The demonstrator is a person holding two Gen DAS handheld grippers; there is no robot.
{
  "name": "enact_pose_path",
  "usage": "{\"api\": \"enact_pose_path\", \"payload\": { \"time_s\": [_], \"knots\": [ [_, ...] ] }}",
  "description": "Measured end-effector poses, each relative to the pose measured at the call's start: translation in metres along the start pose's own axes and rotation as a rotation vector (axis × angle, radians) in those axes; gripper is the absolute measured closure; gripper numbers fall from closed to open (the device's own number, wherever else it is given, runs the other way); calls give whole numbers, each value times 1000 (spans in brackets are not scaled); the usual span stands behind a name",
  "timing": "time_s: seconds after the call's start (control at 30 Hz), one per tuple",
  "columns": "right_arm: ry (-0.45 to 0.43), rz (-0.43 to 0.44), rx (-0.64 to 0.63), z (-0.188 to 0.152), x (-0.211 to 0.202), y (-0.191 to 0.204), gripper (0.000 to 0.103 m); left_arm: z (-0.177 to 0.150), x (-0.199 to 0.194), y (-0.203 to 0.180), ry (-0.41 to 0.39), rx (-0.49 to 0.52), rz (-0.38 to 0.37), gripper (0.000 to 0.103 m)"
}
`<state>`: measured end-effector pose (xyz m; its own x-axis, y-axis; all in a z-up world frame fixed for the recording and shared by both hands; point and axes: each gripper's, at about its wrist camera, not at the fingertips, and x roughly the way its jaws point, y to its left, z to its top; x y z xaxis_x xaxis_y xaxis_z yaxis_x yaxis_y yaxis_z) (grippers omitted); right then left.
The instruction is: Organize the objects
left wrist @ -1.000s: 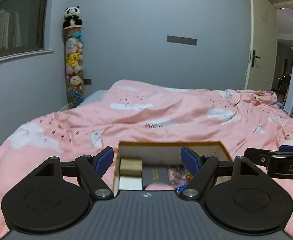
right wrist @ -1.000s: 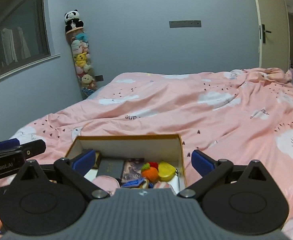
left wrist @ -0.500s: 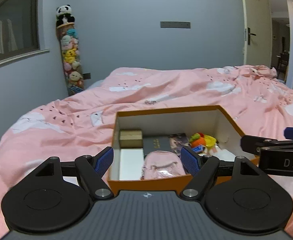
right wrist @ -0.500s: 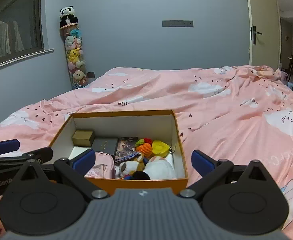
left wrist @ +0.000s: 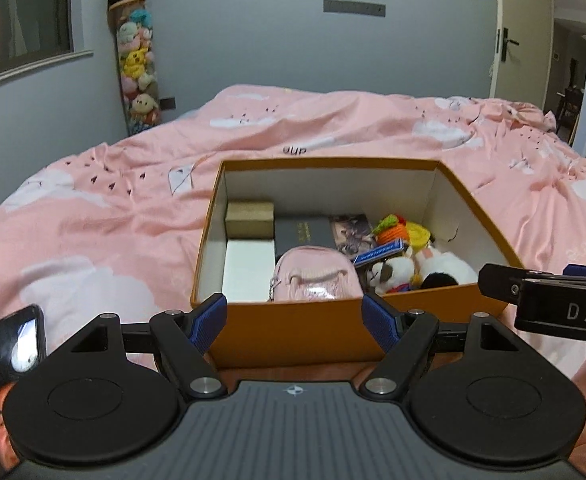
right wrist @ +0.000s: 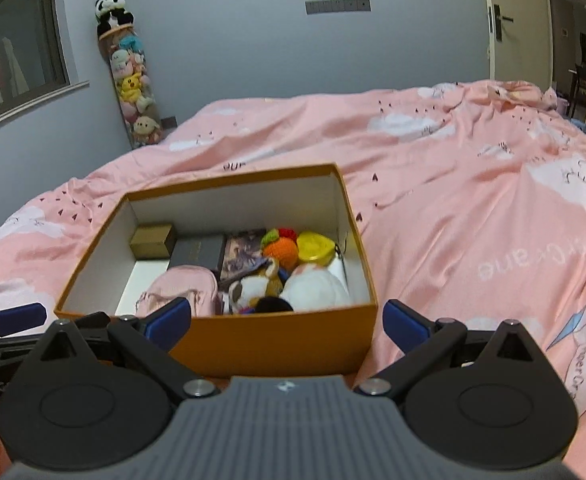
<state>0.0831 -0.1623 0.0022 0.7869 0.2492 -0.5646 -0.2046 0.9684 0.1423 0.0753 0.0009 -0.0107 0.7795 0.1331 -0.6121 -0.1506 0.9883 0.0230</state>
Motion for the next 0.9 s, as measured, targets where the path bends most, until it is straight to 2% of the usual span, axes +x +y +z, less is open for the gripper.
{"api": "enact_pose_path", "payload": {
  "time_s": [0.3,0.9],
  "knots": [
    [10,-16,-25,-2,1,3,1,-2,6,1,56,-12,-6,13],
    [31,-22,-30,-3,3,4,1,-2,5,-1,56,-4,5,13]
  ]
}}
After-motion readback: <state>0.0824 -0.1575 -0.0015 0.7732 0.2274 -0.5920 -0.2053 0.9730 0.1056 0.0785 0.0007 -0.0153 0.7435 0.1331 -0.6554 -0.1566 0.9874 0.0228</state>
